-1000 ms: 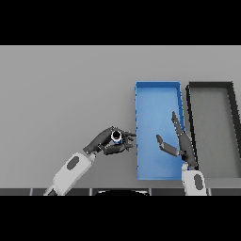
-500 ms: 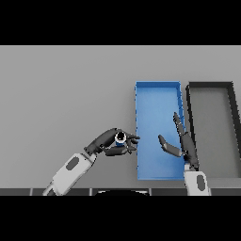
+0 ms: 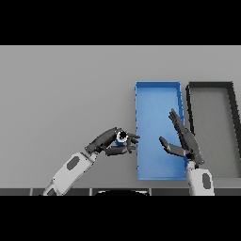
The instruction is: Pick up the blue pipe and place it into the blue bin.
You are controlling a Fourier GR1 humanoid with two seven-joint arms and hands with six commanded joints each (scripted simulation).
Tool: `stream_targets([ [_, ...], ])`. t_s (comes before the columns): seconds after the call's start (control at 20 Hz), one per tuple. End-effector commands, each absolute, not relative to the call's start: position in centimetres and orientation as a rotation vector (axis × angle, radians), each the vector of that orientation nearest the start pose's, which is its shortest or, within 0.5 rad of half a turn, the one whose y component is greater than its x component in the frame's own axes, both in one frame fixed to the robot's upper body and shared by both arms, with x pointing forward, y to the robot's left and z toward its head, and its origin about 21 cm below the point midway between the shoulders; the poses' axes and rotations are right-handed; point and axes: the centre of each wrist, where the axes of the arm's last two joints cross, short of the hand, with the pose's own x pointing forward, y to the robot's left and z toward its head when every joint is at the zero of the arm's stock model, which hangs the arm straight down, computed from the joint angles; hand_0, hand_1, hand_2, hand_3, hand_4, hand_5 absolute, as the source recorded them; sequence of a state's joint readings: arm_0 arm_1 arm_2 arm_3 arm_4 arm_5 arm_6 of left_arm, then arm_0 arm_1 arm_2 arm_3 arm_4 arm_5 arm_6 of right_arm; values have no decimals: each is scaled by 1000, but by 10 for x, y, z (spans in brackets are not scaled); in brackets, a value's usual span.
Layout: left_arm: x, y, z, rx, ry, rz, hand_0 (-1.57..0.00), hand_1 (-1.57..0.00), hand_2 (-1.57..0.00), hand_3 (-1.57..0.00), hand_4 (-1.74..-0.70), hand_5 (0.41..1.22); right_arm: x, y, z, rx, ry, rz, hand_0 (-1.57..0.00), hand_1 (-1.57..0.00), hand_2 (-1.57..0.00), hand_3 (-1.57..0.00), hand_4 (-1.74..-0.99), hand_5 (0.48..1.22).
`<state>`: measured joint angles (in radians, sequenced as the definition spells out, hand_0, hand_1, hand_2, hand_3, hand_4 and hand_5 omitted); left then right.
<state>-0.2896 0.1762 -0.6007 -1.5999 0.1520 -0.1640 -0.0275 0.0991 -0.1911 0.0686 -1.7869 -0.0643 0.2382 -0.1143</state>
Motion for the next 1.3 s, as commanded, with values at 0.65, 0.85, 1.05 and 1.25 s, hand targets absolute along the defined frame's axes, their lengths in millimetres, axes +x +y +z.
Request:
stream_targets([
  [0.65,259,100,50,-603,-1652,-811,-1571,-1571,-1571,-1436,-1732,1221,240,-202,161,538,-1743,972,1,1,1,1,-1300,529],
  [0.85,257,101,49,-634,-1651,-807,-1571,-1571,-1571,-1441,-1731,1221,253,-179,171,587,-1722,1101,1,1,1,1,-1282,530],
  [1.05,264,98,51,-665,-1661,-810,-1571,-1571,-1571,-1494,-1732,1221,265,-149,176,638,-1683,1170,1,1,1,1,-1241,532],
  [1.25,266,103,48,-670,-1647,-808,-1571,-1571,-1571,-1515,-1733,1221,271,-133,173,645,-1647,1194,1,1,1,1,-1222,512],
])
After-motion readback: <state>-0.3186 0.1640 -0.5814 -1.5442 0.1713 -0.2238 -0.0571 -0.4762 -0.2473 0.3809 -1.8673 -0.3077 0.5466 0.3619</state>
